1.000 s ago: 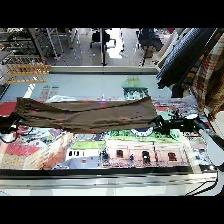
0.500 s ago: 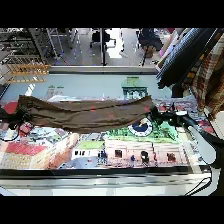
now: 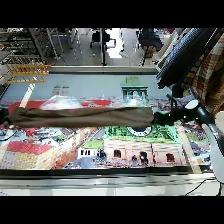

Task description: Fold the clothes and pants, and hang the long-sleeved shirts on hangers.

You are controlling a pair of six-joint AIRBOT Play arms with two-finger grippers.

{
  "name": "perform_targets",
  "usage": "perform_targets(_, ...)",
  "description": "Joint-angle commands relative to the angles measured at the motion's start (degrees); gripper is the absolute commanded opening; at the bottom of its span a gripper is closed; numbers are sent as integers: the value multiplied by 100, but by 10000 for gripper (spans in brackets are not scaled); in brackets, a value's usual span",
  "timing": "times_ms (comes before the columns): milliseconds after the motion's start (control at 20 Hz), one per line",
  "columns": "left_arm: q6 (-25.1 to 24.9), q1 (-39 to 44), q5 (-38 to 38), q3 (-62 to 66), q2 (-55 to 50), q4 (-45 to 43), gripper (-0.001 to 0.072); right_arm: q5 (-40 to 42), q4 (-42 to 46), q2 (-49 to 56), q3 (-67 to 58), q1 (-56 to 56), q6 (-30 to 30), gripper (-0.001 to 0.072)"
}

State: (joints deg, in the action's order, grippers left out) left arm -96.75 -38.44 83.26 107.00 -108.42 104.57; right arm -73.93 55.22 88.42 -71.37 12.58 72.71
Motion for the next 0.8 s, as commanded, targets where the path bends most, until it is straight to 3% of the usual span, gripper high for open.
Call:
perform_targets(0, -306, -70, 391, -975, 297, -981, 8, -448, 319, -341, 1073, -50, -192, 22)
perform_targets(100, -319, -96, 385, -1513, 396, -1137, 20, -514, 308, -533, 1572, -46, -240, 180)
perform_targets(150, -319, -98, 481, -1631, 387, -1185, 166, -579, 310, -640, 1696, -42, -299, 290)
perform_targets(200, -315, -96, 566, -1670, 378, -1292, 477, -616, 376, -734, 1707, -4, -323, 458)
perform_targets(250, -313, -96, 627, -1663, 398, -1307, 710, -592, 372, -855, 1661, 107, -345, 523)
perform_targets(500, -140, -109, 581, -820, 575, -1067, 691, 85, 162, -918, 1360, 1412, -302, 524)
perform_targets(550, -142, -107, 511, -610, 608, -772, 673, 195, -26, -791, 1357, 1572, -398, 524)
perform_targets(600, -173, -107, 391, -468, 660, -354, 596, 286, -181, -645, 1357, 1644, -562, 523)
perform_targets(650, -289, -107, 267, -448, 717, 24, 570, 417, -291, -481, 1357, 1641, -662, 523)
perform_targets(750, -315, -79, 260, -455, 723, 238, 575, 719, -413, -195, 1357, 1587, -802, 523)
